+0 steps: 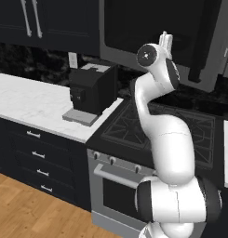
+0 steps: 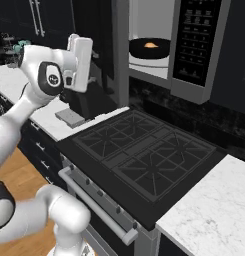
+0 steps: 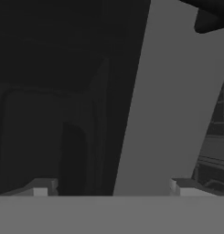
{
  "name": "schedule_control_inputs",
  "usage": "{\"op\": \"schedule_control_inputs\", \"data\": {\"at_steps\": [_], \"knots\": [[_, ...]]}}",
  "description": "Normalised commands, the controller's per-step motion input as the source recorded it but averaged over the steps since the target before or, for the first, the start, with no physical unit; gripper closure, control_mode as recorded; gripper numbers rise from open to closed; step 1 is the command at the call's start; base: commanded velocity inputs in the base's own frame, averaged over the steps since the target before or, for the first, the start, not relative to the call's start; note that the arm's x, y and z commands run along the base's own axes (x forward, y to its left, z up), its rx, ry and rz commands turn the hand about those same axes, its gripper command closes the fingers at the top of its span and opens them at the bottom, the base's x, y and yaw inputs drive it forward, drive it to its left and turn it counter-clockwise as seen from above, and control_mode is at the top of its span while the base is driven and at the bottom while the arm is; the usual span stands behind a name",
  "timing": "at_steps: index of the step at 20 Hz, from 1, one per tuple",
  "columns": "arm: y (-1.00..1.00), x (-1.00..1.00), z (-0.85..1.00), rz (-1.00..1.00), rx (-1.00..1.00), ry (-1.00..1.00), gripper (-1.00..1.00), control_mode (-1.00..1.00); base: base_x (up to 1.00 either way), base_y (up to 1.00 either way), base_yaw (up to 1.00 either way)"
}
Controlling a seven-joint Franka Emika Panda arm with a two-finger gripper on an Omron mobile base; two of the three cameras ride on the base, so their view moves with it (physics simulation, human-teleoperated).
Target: Pick the squash from the sink and place it in the bowl. Then pick the bowl and place it in the microwave. Then close the microwave door and press the start button.
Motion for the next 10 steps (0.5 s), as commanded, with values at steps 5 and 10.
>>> {"op": "schedule_control_inputs", "data": {"at_steps": [5, 10], "knots": [[-0.35, 0.59, 0.0, -0.1, 0.06, 0.0, -1.0, -1.0, 0.0, 0.0, 0.0], [-0.36, 0.65, 0.0, -0.05, 0.08, 0.06, -1.0, -1.0, 0.0, 0.0, 0.0]]}}
